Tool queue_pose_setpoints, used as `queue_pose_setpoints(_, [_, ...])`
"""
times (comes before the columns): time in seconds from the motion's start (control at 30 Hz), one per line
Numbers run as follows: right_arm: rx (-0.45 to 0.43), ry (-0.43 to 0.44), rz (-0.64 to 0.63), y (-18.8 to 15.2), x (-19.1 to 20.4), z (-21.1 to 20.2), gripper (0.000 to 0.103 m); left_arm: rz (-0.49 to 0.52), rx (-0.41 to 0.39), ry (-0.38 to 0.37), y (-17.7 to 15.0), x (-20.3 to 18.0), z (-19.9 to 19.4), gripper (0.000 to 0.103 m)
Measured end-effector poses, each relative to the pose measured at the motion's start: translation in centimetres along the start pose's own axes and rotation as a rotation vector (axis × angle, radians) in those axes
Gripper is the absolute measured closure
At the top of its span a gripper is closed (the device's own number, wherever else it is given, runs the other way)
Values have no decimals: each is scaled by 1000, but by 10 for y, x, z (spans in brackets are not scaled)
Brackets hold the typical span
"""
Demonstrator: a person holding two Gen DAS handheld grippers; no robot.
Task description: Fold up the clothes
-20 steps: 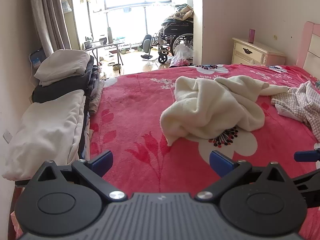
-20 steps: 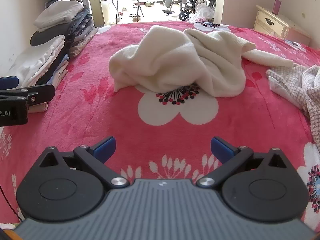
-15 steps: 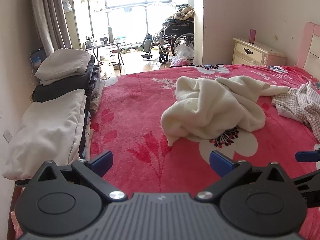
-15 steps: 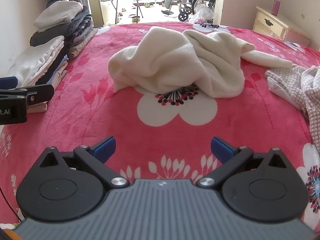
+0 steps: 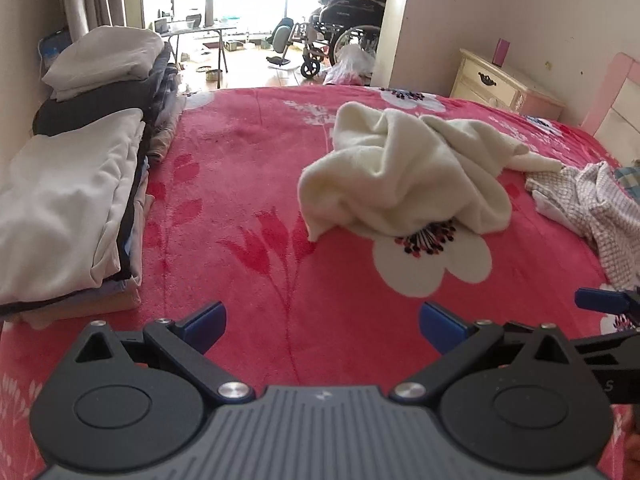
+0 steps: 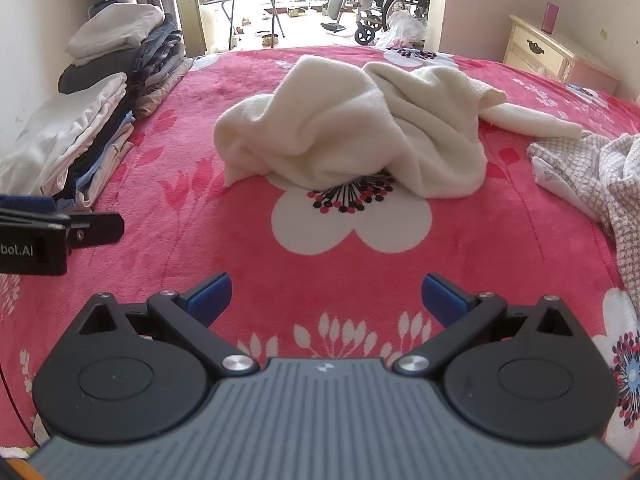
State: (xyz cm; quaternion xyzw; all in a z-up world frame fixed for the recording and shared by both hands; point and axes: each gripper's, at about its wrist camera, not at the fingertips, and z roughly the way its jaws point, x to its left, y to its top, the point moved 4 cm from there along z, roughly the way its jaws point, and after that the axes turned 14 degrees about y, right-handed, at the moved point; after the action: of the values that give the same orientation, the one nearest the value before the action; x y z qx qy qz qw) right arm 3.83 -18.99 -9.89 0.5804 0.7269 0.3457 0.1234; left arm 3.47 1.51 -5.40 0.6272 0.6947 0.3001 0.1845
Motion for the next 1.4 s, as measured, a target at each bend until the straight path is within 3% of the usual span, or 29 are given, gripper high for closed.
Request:
queue_pose_setpoints(0.2, [-1, -4, 5, -1, -1, 1, 1, -15, -16, 61, 3, 5, -1, 0])
queue_pose_setpoints(0.33, [-5, 3, 1, -1, 0, 1, 1, -27, 7, 56, 3, 6, -1, 0])
queue_pose_setpoints(0.6, [1, -2, -1, -2, 2, 2, 1, -9, -51, 83, 4, 3, -8, 0])
queue_pose_setpoints(1.4, [7, -6, 14, -3, 0, 5, 1, 6, -59, 104, 3, 1, -8, 0])
